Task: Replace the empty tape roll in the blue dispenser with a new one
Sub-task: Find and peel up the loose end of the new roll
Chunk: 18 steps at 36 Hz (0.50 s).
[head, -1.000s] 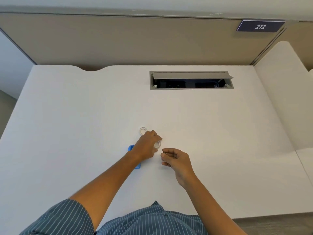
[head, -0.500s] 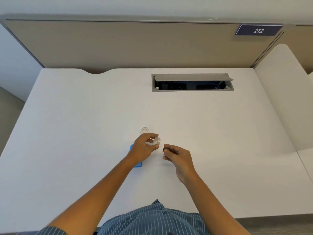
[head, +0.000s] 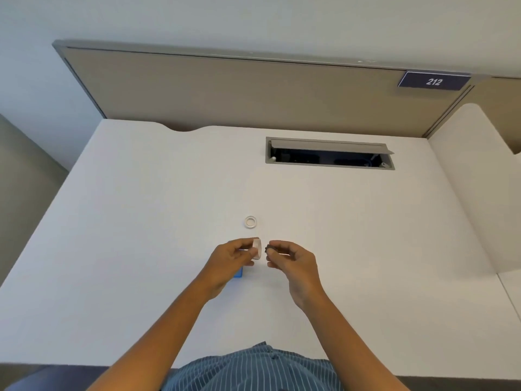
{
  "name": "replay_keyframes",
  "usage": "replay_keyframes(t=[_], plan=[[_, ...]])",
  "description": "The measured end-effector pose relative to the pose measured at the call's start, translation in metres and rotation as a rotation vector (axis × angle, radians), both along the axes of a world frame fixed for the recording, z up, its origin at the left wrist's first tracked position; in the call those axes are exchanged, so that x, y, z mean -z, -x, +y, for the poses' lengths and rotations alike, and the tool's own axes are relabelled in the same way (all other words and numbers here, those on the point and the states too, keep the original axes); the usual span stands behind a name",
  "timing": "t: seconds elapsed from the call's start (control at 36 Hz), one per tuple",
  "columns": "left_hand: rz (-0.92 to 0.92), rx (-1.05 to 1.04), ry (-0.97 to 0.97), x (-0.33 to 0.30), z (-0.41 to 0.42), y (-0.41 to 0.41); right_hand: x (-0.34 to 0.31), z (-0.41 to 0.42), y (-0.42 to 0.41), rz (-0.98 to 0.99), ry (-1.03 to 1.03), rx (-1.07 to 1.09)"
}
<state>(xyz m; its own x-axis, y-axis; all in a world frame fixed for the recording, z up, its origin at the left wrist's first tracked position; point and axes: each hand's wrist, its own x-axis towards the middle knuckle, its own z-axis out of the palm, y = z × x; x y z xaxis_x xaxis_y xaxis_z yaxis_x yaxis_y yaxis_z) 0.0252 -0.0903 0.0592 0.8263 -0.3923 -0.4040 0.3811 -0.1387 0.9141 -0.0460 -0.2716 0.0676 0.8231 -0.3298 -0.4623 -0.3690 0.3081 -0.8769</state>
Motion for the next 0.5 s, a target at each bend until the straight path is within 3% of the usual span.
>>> replay_keyframes(t=[0.31, 0.5], plan=[[-0.006, -0.039, 0.091, -0.015, 0.016, 0.025, -0.02, 0.015, 0.012, -0.078, 0.056, -0.173], [-0.004, -0.069, 0.105, -0.018, 0.019, 0.029, -0.023, 0.019, 0.011, -0.073, 0.105, -0.163]])
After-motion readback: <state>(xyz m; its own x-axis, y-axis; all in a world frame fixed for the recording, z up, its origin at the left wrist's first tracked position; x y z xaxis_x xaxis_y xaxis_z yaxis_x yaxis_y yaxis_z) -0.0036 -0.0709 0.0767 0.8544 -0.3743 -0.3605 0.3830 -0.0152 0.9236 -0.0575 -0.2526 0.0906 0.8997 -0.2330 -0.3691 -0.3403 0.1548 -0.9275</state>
